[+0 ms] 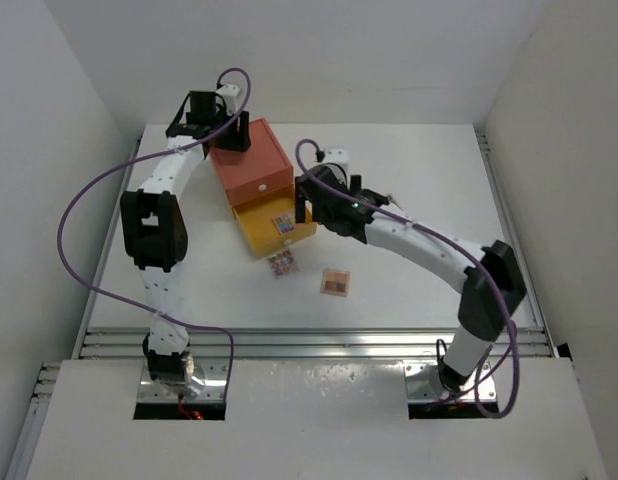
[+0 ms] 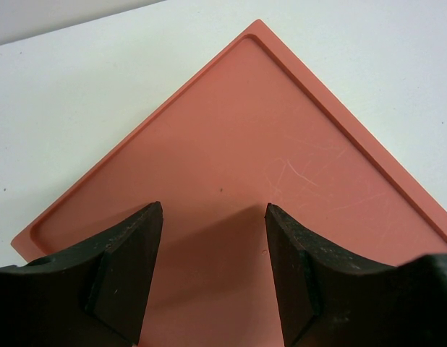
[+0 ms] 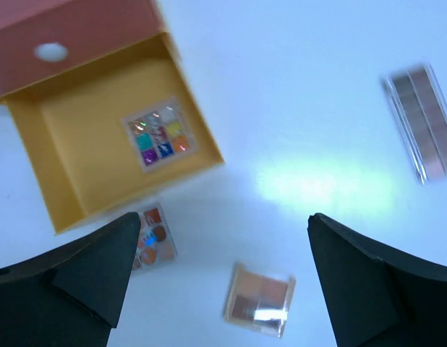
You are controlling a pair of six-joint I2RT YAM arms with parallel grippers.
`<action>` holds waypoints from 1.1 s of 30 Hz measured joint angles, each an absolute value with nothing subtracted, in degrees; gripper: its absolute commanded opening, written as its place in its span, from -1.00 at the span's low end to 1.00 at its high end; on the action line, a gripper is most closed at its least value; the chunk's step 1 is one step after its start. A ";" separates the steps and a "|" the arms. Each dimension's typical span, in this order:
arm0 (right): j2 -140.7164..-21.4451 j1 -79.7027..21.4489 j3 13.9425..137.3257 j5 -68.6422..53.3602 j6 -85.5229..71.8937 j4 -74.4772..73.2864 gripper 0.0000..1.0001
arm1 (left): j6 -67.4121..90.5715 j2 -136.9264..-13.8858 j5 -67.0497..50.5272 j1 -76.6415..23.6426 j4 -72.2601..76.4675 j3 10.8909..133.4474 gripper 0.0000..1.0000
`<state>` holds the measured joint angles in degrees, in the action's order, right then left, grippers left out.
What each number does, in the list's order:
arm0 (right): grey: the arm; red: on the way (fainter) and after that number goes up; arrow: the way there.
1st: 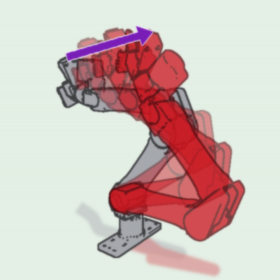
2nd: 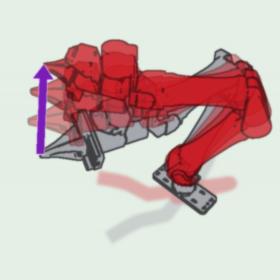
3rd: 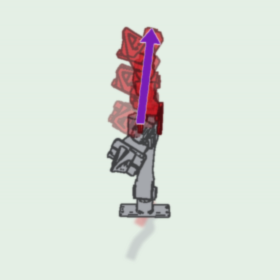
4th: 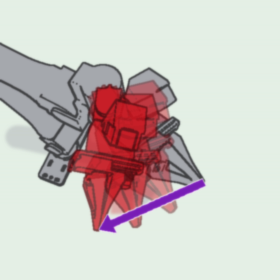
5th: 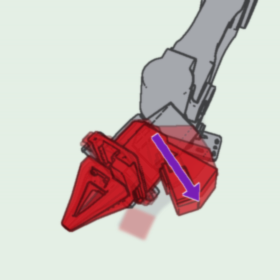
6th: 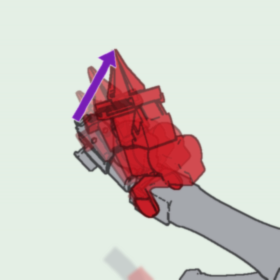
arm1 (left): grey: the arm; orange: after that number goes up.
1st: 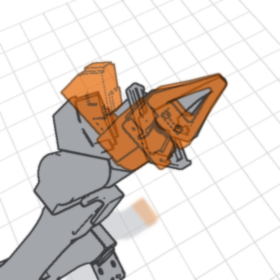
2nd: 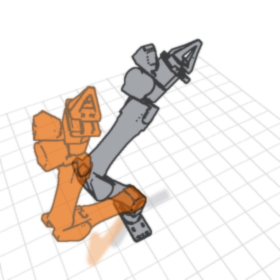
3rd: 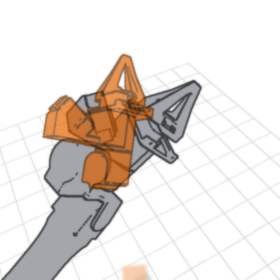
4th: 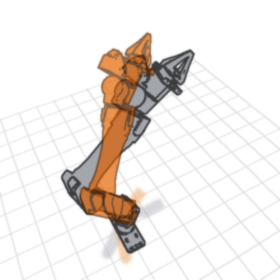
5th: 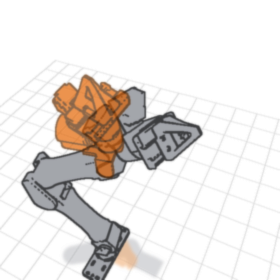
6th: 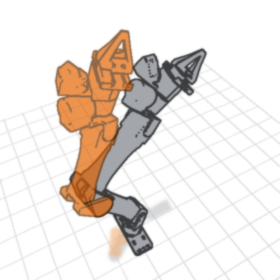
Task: Organize the makeup
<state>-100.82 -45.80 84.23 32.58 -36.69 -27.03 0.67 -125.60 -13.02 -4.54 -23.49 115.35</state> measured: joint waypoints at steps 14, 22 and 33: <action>-107.26 -46.28 72.49 30.33 -62.57 -44.23 0.98 | -0.36 -126.76 -6.31 -8.40 -22.81 116.60 0.32; -107.72 -46.24 67.96 23.86 -62.08 -40.21 0.93 | 0.73 -126.76 -4.16 -8.71 -22.81 116.64 0.32; -106.37 -46.54 62.35 18.48 -57.93 -31.62 0.91 | 1.15 -126.76 -3.86 -8.71 -22.61 116.53 0.32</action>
<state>-106.37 -46.54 62.35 18.48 -57.93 -31.62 1.15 -126.76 -3.86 -8.71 -22.61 116.53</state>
